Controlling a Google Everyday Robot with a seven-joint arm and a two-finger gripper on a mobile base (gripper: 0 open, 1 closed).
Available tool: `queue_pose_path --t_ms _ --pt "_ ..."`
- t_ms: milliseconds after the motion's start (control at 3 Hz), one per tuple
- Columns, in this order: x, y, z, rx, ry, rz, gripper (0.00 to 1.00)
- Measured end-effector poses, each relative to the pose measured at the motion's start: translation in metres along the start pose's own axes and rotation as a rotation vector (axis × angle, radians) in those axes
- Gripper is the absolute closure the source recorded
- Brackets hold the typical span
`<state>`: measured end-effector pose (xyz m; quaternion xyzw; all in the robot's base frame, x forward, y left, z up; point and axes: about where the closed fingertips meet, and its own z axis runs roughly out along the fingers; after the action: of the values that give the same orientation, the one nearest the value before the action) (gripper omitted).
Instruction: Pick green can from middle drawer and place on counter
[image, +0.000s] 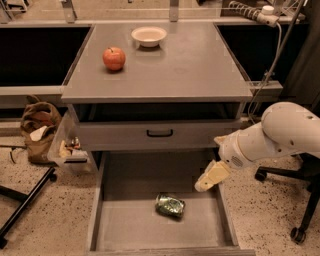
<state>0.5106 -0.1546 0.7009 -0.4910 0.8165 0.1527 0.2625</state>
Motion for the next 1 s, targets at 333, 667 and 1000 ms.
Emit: queue_pose_path --t_ms 333,667,1000 --pt "0.019 -0.002 0.030 0.019 0.039 -0.001 0.00" --pt "0.062 -0.008 0.094 0.061 0.126 -0.008 0.00" --pt "0.081 -0.016 0.136 0.107 0.119 -0.019 0.00"
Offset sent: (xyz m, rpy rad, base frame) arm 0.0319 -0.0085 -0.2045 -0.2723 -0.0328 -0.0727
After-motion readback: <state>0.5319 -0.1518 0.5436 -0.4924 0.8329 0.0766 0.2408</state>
